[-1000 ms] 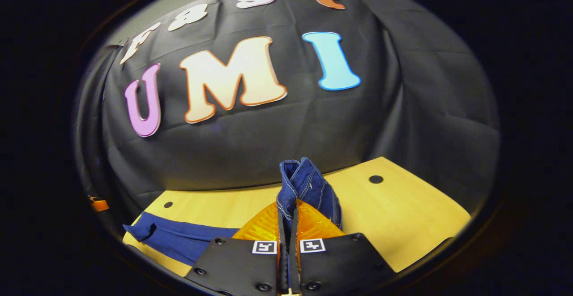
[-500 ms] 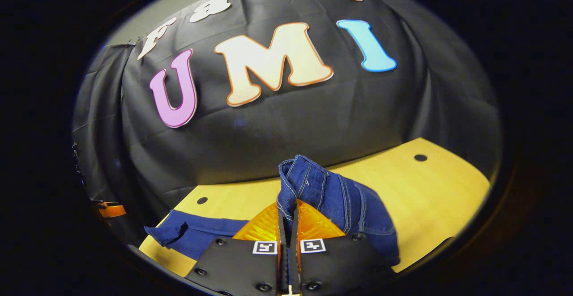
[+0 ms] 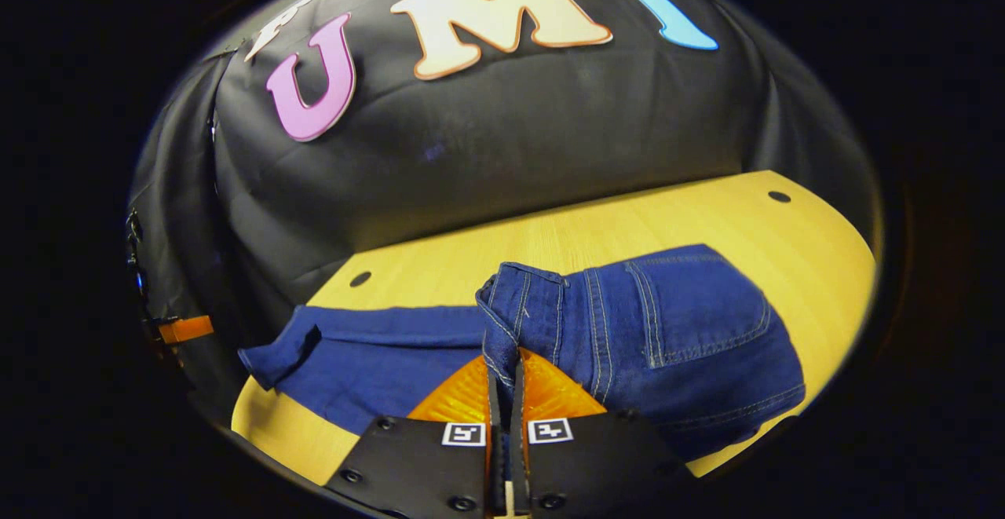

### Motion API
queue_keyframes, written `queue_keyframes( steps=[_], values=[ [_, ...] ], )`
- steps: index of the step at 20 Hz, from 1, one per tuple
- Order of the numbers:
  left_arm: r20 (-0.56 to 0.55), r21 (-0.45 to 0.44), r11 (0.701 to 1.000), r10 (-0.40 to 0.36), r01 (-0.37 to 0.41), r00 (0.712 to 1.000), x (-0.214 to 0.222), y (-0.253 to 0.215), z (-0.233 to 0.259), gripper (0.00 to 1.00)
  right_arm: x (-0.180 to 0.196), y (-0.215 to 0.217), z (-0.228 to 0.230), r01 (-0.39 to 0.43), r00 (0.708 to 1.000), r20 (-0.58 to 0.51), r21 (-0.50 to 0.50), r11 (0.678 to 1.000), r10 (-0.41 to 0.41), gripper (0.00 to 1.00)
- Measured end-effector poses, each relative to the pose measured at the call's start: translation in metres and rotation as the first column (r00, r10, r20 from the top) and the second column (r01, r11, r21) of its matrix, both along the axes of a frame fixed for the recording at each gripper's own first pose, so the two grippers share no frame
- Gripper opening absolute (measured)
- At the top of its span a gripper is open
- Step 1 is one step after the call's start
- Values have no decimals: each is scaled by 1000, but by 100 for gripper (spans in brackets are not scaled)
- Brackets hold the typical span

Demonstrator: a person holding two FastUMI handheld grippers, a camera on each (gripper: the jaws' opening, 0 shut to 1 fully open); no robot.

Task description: Grasp the waist and the cuffs of the jeans and fold them to make the two legs overlap; first hold the waist and fold one-third of the jeans toward the cuffs, then hold the cuffs and fold the remaining one-third in the same direction to finish folding.

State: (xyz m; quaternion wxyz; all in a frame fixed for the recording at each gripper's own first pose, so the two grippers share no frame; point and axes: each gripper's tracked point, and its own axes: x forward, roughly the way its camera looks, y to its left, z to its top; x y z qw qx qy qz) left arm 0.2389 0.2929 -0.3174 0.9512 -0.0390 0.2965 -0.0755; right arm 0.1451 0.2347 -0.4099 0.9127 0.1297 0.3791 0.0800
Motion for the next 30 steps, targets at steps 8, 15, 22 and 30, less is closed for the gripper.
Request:
queue_keyframes(
  steps=[8, 15, 22, 30],
  values=[
    [-166, -14, 1000, 15, -18, 986, 12, 27, -81, 92, 0, -17, 61, 2, 993, 120, -44, 999, 4, 97],
    [-308, 19, 1000, -7, 14, 951, 0, 28, -130, 98, 2, -54, 99, 67, 983, 177, -99, 993, -48, 97],
    [-307, -1, 998, -57, 59, 950, 2, 16, -127, 49, -8, -71, 100, 82, 984, 167, -110, 991, -63, 97],
    [-267, -9, 998, 53, -57, 962, 12, 2, -99, 1, 5, -93, 128, 73, 970, 238, -91, 993, -50, 97]
  ],
)
